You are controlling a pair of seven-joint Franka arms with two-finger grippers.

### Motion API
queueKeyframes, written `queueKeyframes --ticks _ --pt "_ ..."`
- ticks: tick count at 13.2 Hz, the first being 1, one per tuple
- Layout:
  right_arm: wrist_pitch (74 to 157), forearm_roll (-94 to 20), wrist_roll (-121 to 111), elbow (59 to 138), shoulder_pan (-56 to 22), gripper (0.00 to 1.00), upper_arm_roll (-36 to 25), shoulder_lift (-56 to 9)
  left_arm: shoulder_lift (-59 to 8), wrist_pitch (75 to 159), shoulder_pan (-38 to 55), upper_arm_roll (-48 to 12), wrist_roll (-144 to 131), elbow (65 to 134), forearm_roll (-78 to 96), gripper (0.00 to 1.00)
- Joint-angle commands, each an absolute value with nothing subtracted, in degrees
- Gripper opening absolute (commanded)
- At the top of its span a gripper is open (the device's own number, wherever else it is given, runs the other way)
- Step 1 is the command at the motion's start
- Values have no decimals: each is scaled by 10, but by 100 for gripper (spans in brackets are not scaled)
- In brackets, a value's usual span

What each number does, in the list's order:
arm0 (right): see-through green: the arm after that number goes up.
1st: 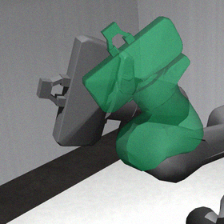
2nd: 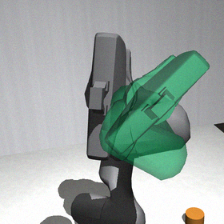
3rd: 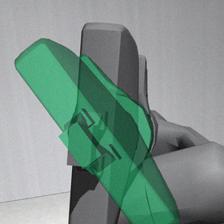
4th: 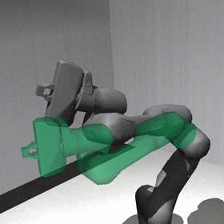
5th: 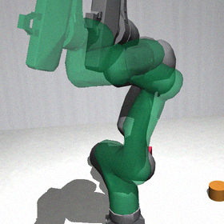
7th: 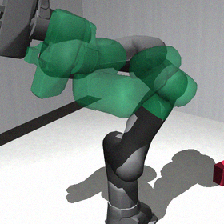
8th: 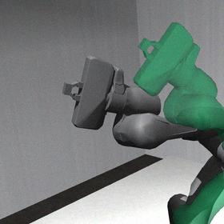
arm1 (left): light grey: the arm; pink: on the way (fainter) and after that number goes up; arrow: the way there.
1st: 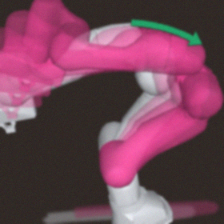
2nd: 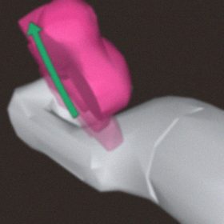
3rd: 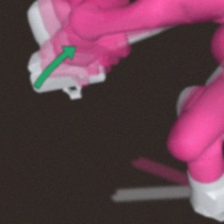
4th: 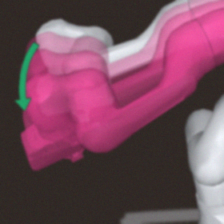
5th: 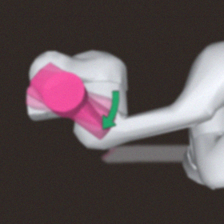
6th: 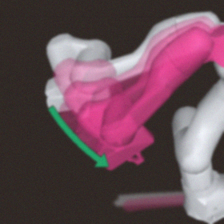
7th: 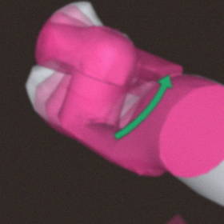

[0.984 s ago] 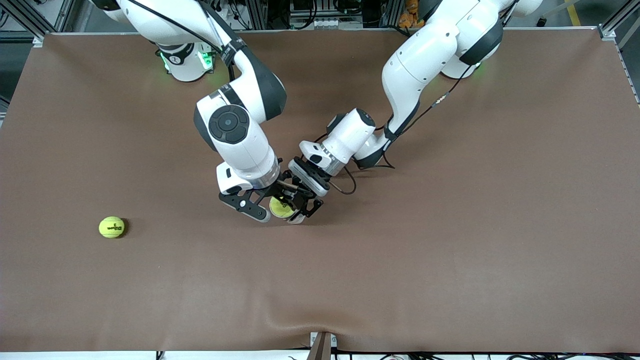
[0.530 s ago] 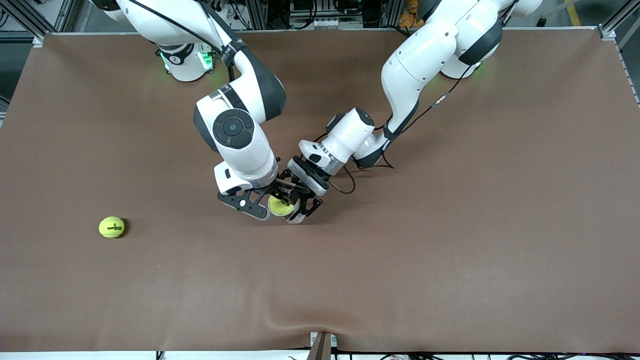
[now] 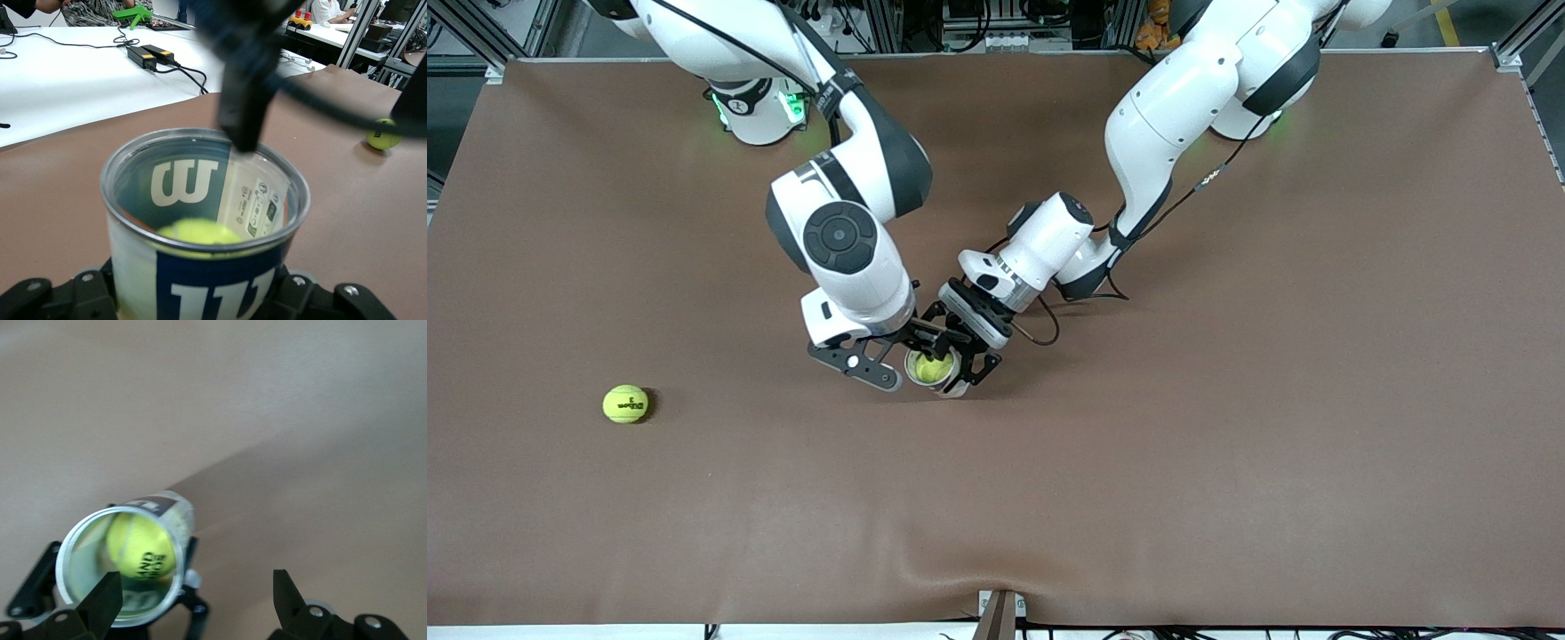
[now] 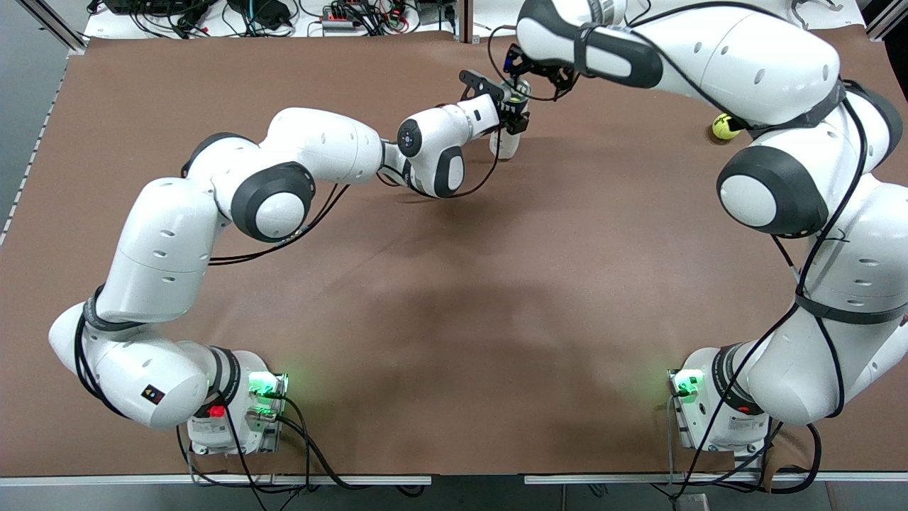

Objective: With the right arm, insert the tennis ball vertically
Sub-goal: 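Move the right gripper to the second tennis ball and grasp it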

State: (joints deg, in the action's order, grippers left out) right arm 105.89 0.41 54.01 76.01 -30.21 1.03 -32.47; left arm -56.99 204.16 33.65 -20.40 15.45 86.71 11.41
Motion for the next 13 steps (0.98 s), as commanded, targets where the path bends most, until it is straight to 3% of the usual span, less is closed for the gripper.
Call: queueKeyframes --ticks 1,5,9,11,13 --pt "966 -7 448 727 -236 100 18 -300 -584 2038 347 -200 151 853 128 81" --pt "928 1 282 729 -130 100 15 -283 -584 2038 347 -200 151 853 127 84" --pt "941 31 143 736 -56 100 14 -291 -584 2038 347 -200 151 853 128 84" --pt "995 79 101 772 -31 100 14 -300 -584 2038 347 -200 151 853 128 84" --pt "1110 97 64 841 7 100 14 -303 -585 2038 348 -196 151 851 127 84"
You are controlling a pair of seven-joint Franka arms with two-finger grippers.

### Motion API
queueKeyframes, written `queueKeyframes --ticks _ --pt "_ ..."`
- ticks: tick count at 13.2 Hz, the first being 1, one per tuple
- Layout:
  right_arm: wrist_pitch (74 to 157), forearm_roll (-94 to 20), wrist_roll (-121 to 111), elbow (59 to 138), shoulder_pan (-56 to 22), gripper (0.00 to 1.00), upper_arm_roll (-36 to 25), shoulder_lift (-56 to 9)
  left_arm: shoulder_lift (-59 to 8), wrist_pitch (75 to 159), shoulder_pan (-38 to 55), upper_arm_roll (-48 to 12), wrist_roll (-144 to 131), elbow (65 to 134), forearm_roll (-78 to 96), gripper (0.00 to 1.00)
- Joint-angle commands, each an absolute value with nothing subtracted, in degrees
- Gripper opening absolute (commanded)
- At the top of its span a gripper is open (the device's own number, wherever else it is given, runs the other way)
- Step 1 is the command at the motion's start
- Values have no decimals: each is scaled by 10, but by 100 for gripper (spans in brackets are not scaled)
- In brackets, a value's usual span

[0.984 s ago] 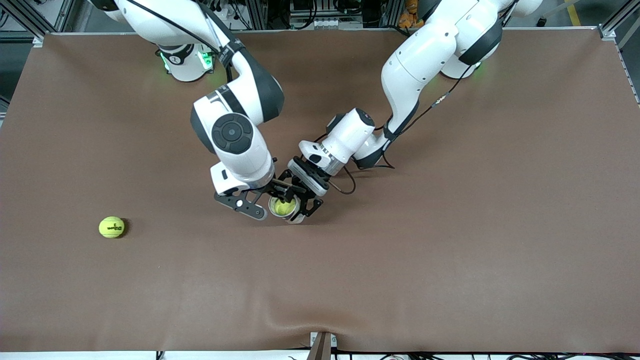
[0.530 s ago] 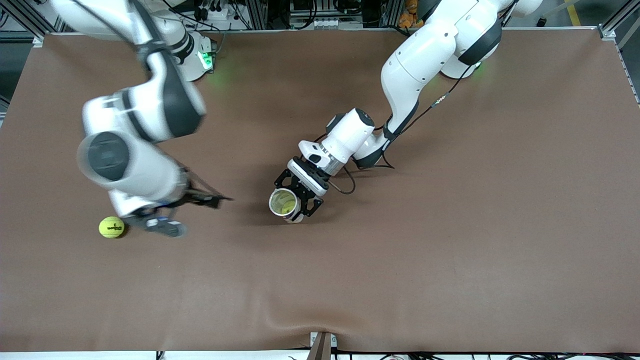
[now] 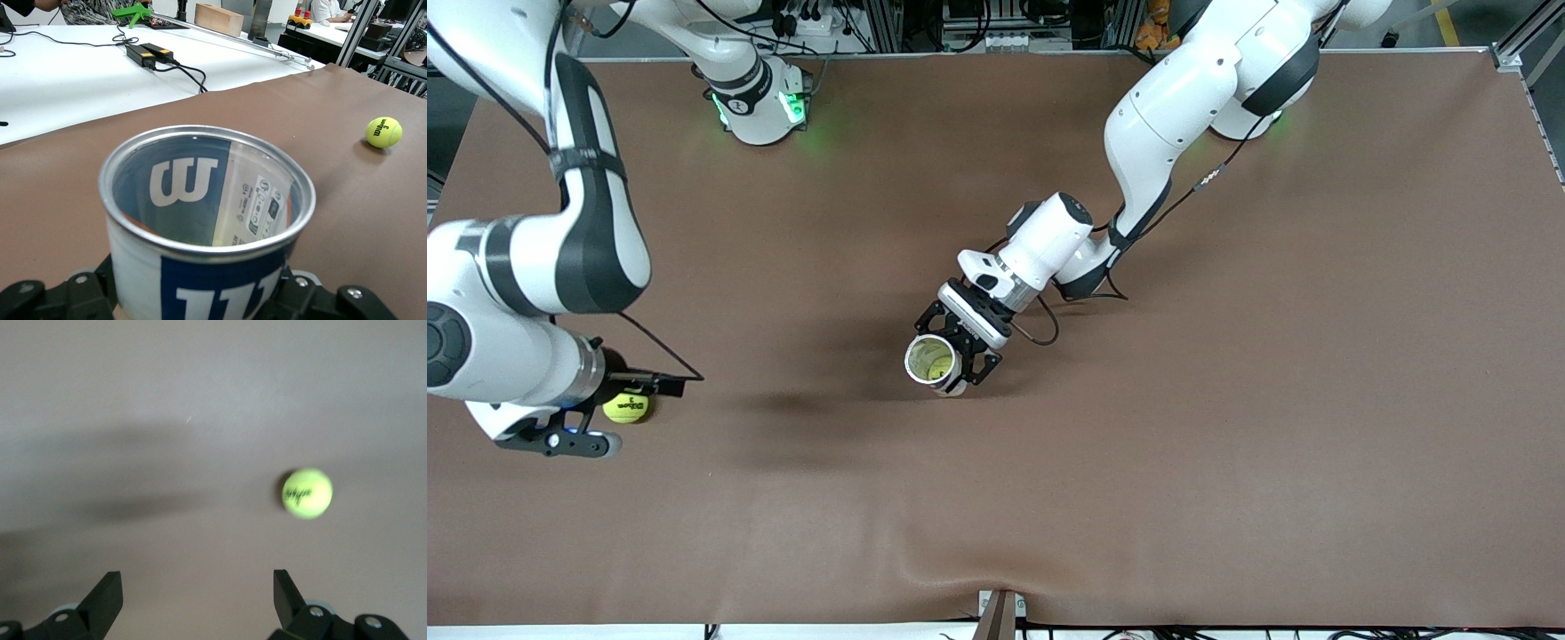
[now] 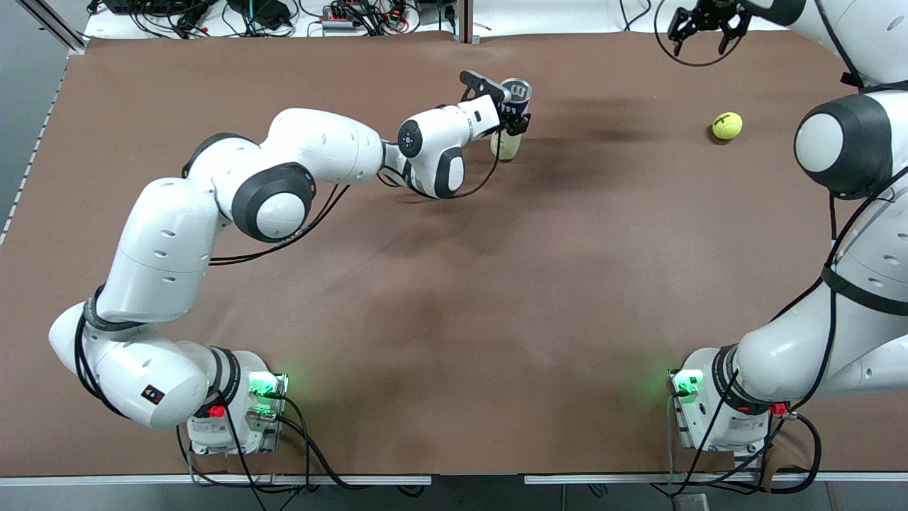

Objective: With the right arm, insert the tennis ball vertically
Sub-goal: 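Move the right gripper to the second tennis ball and grasp it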

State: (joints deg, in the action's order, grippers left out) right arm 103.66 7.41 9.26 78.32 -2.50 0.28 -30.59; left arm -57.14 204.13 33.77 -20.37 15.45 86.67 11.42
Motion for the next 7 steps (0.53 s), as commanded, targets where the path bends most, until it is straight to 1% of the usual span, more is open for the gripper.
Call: queueKeyframes --ticks 1,5,7 --pt "1142 97 50 858 21 100 14 -305 -587 2038 349 -193 151 852 127 84" --pt "1240 112 -44 910 76 100 14 -326 -588 2038 352 -190 151 851 127 84" --pt "1317 112 -61 953 101 100 14 -334 -588 2038 352 -190 151 851 128 84"
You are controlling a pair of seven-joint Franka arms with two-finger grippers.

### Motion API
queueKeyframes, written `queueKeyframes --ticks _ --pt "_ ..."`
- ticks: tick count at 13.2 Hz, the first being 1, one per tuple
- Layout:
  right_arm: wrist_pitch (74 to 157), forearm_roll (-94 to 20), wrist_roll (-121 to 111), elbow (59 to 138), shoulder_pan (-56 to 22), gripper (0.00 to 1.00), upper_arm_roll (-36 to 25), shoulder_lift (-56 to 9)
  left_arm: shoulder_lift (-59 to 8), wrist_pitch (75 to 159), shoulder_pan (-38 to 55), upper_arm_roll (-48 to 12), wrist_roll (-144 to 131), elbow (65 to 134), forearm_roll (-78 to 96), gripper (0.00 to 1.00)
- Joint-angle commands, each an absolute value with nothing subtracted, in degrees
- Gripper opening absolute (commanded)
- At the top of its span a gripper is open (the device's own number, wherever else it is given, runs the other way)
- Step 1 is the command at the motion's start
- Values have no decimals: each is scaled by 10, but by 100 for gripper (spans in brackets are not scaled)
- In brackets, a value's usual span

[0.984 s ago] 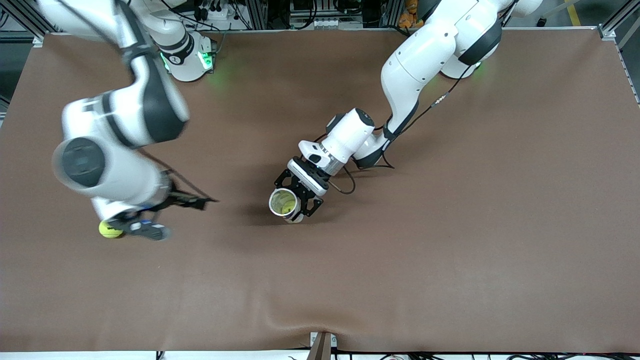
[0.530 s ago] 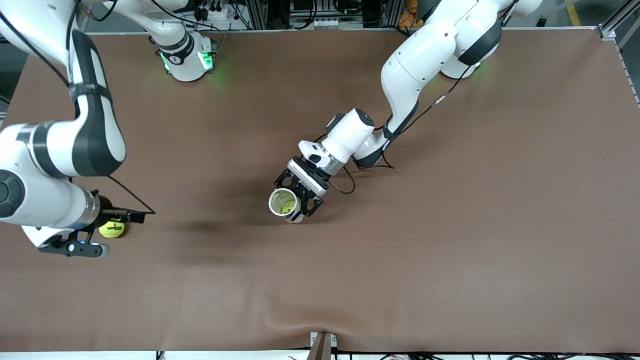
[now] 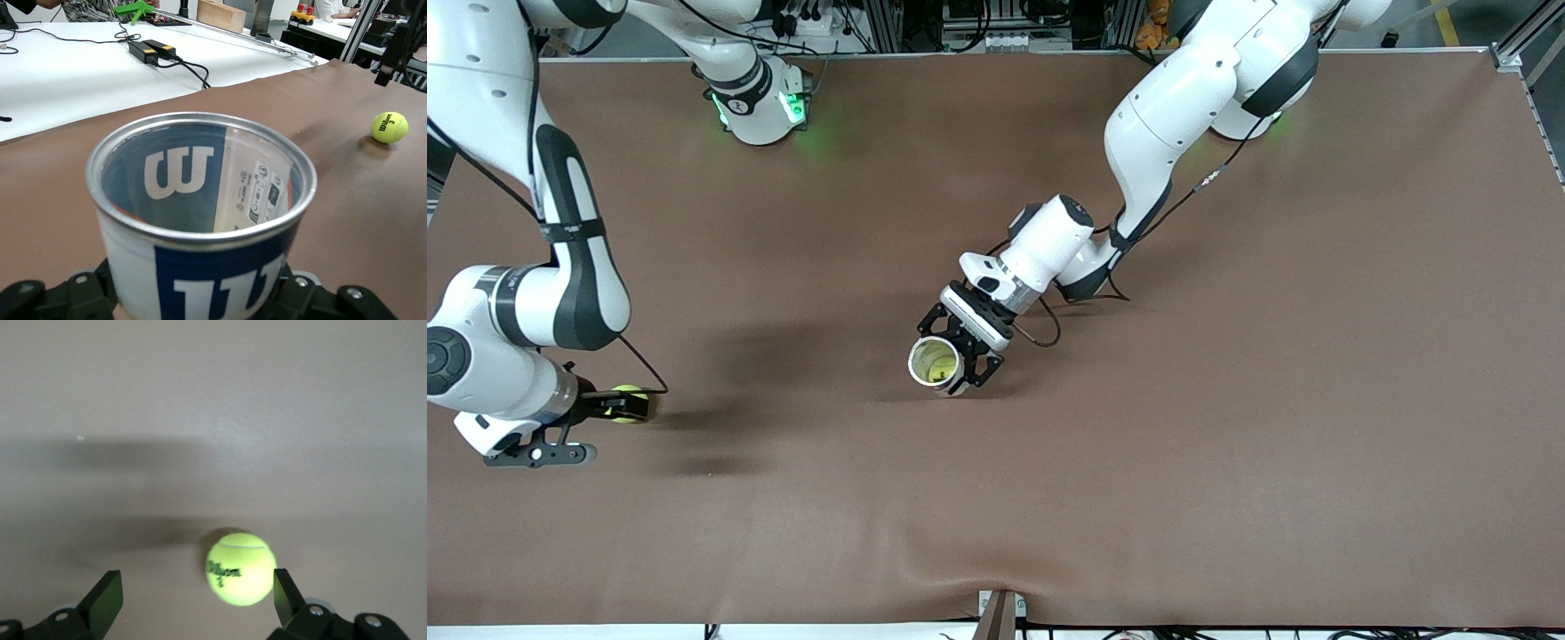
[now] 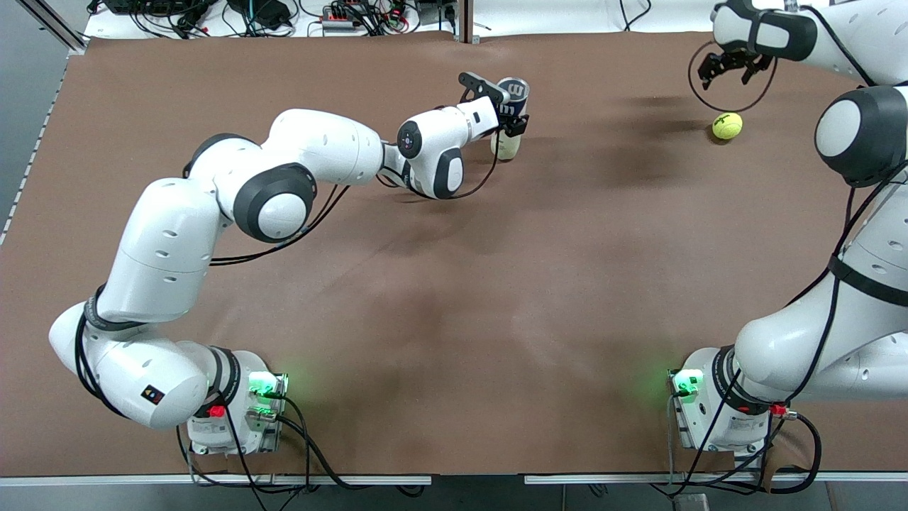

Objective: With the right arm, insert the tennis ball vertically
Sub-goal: 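Move the right gripper to the second tennis ball and grasp it, then lift the second ball with the right gripper toward the can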

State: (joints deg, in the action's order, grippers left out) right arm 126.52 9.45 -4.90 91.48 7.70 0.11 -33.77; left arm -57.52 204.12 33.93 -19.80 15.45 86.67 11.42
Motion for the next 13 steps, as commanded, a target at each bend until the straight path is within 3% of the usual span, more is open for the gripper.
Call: queueKeyframes --ticks 1,8,13 --pt "1372 112 -75 981 118 100 14 -341 -588 2038 352 -190 151 851 128 84" --pt "1427 105 -118 1013 146 100 17 -365 -588 2038 352 -190 151 849 128 84" --pt "1514 103 -117 1062 158 100 18 -371 -590 2038 352 -190 151 850 127 84"
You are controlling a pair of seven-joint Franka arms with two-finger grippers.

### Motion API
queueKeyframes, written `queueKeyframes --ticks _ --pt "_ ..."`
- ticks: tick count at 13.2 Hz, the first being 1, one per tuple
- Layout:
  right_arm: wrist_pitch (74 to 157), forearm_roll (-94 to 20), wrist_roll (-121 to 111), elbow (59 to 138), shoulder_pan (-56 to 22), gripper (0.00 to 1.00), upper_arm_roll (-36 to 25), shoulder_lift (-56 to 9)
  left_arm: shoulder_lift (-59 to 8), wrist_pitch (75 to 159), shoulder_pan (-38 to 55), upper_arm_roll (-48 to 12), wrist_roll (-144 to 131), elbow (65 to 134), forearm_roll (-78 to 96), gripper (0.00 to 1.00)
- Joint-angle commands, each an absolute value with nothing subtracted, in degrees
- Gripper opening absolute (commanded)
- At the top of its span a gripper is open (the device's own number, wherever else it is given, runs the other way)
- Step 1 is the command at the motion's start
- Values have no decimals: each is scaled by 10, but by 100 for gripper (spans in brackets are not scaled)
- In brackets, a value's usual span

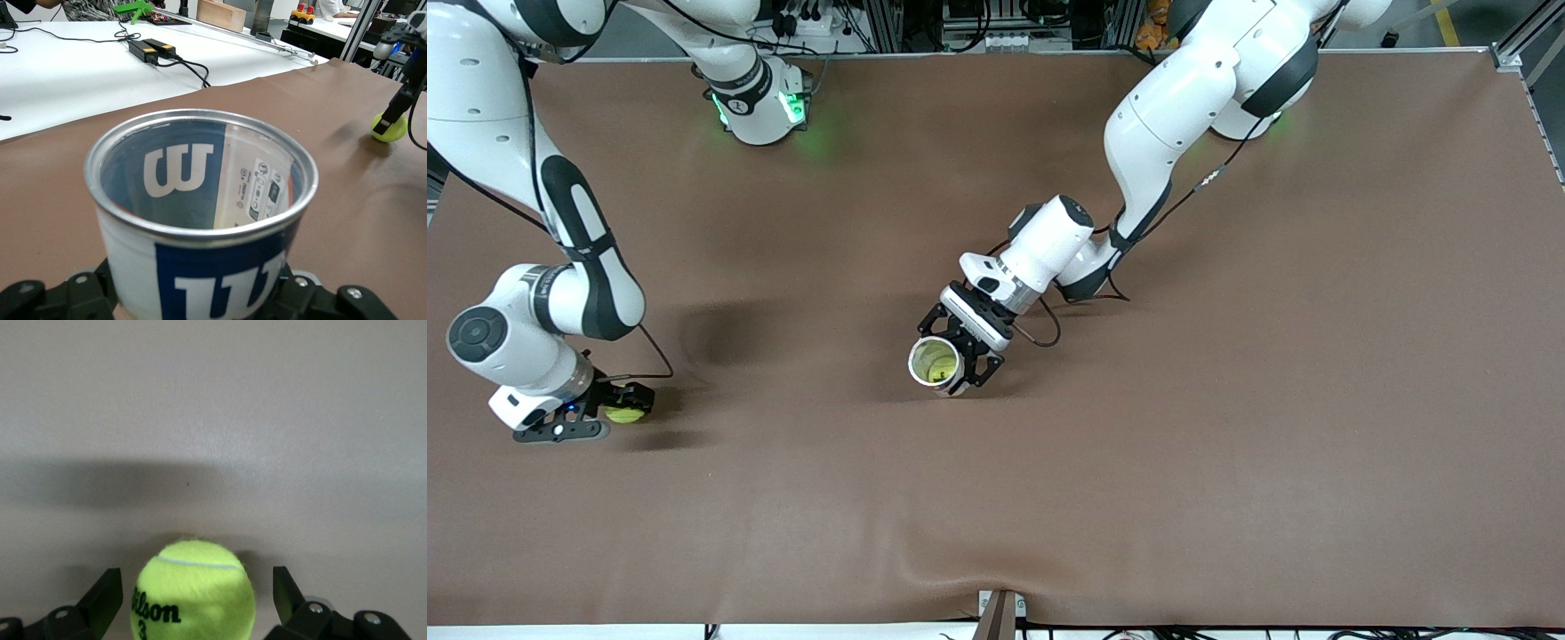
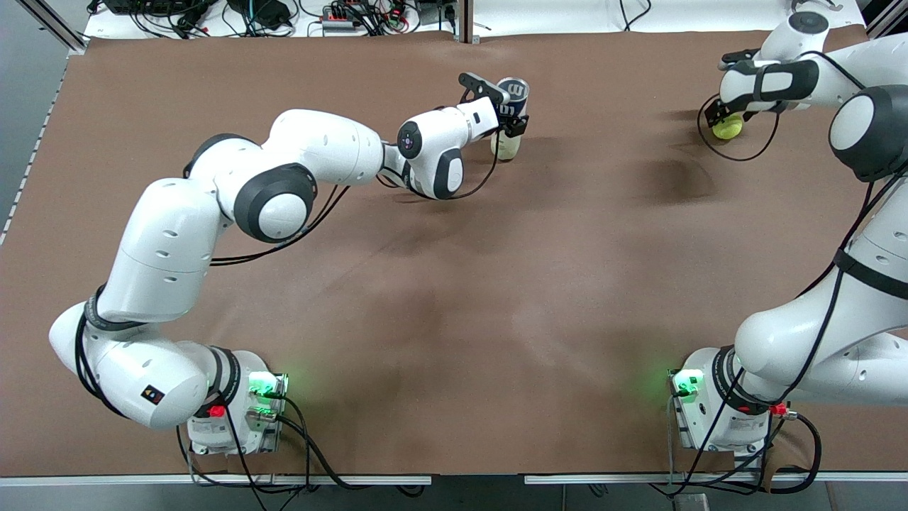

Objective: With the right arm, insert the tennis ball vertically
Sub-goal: 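Lift the second ball with the right gripper toward the can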

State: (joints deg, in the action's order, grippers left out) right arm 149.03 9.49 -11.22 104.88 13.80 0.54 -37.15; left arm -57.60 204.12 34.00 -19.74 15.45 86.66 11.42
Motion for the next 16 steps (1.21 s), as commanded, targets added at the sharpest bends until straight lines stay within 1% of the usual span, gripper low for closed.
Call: queueKeyframes --ticks 1,2,3,4,8,9,10,11,13,15,16 --pt "1514 103 -117 1062 158 100 18 -371 -590 2038 352 -190 151 850 128 84" --pt "1514 104 -117 1062 158 100 18 -371 -590 2038 352 -190 151 850 128 84" --pt "1513 103 -115 1062 158 73 18 -370 -590 2038 352 -190 151 850 128 84" --pt "1512 103 -114 1060 157 56 19 -370 -590 2038 352 -190 151 850 128 84" --pt "1506 103 -111 1057 149 8 21 -362 -590 2038 352 -190 151 850 128 84" --pt "1503 103 -106 1056 149 3 27 -356 -590 2038 352 -189 151 850 128 84" --pt "1488 103 -85 1054 149 0 41 -342 -590 2038 352 -190 151 850 128 83" --pt "1457 103 -45 1044 149 0 55 -326 -590 2038 352 -189 151 850 128 82" --pt "1349 103 32 1010 144 0 96 -289 -590 2038 352 -190 151 850 127 78" --pt "1231 103 88 976 144 0 142 -252 -590 2038 352 -189 151 850 127 78" --pt "1173 103 130 947 144 0 171 -245 -590 2038 352 -190 151 850 127 78"
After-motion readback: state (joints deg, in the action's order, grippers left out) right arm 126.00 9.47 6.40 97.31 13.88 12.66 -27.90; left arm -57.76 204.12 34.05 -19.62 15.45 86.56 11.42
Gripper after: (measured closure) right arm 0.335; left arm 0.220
